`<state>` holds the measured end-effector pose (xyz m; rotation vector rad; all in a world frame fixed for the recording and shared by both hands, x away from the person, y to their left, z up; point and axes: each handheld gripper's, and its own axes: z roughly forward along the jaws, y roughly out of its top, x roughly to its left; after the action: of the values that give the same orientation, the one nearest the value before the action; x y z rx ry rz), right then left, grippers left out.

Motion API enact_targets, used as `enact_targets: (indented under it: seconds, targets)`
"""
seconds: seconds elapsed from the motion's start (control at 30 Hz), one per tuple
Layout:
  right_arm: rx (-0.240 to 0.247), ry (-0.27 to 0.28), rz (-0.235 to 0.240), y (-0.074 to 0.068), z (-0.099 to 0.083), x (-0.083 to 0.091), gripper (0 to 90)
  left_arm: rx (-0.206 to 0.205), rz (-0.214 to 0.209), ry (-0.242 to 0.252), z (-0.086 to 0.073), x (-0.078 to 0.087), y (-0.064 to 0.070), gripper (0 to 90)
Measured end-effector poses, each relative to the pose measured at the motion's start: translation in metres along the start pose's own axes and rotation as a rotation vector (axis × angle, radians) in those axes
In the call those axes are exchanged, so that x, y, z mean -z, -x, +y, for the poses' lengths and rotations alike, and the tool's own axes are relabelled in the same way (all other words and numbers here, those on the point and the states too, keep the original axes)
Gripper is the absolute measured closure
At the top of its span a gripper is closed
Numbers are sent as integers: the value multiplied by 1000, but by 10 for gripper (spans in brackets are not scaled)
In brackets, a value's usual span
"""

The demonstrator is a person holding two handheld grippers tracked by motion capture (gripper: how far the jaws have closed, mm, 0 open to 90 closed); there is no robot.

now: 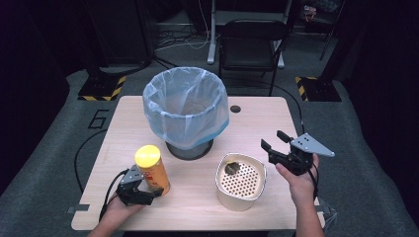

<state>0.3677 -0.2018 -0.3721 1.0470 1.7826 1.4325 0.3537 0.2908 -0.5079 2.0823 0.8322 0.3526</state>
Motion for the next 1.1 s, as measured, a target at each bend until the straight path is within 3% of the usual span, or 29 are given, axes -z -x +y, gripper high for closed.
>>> enact_targets:
  seconds: [0.2,0.77,1.1]
  targets:
    - [-2,0,-1,1,-1,0,331,-7,9,-7,0,0,0,236]
    - [-17,-2,-8,4,-4,-1,332,-32,11,-15,1,4,0,244]
    - [-17,-14,-10,6,-7,-3,332,3,-20,2,10,17,-1,245]
